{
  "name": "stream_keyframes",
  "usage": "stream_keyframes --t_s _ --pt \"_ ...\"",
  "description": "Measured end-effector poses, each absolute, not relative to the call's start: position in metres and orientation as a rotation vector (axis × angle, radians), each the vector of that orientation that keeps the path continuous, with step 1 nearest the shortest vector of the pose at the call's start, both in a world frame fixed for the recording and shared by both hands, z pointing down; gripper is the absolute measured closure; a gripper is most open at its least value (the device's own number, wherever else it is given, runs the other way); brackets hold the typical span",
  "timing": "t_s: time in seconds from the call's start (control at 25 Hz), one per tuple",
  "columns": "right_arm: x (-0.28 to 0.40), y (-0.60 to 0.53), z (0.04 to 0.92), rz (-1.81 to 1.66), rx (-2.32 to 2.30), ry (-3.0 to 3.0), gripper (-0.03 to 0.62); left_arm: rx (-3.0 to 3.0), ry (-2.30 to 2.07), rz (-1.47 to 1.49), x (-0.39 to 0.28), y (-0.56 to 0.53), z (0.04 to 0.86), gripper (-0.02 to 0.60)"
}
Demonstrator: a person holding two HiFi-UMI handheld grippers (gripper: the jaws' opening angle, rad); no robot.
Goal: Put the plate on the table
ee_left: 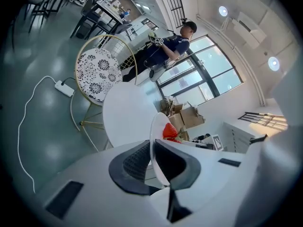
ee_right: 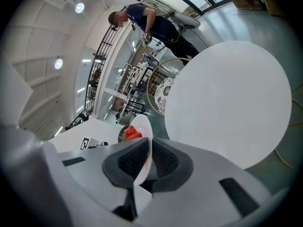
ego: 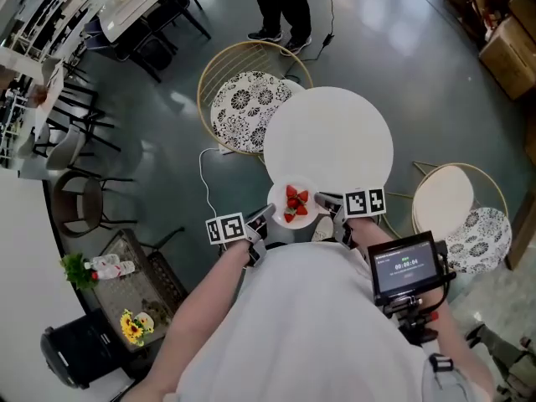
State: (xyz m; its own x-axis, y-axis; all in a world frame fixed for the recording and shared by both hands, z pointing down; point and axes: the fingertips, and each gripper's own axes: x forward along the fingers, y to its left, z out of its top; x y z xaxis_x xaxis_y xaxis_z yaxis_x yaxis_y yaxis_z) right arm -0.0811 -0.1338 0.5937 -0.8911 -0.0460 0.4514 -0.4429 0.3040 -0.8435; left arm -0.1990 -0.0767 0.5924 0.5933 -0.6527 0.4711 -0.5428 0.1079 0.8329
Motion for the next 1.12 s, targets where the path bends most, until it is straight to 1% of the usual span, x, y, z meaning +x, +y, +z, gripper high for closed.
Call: stream_keyframes --t_s 0.44,1.12 --pt "-0.102 -0.168 0.614 1.635 0.450 -2.182 0.571 1.527 -1.070 -0.035 -0.221 -0.113 0.605 0.563" --pt "-0.143 -0.248 0.661 1.775 0.781 -2.022 0.571 1.555 -0.836 0.256 -0.272 -0.227 0.658 0.561"
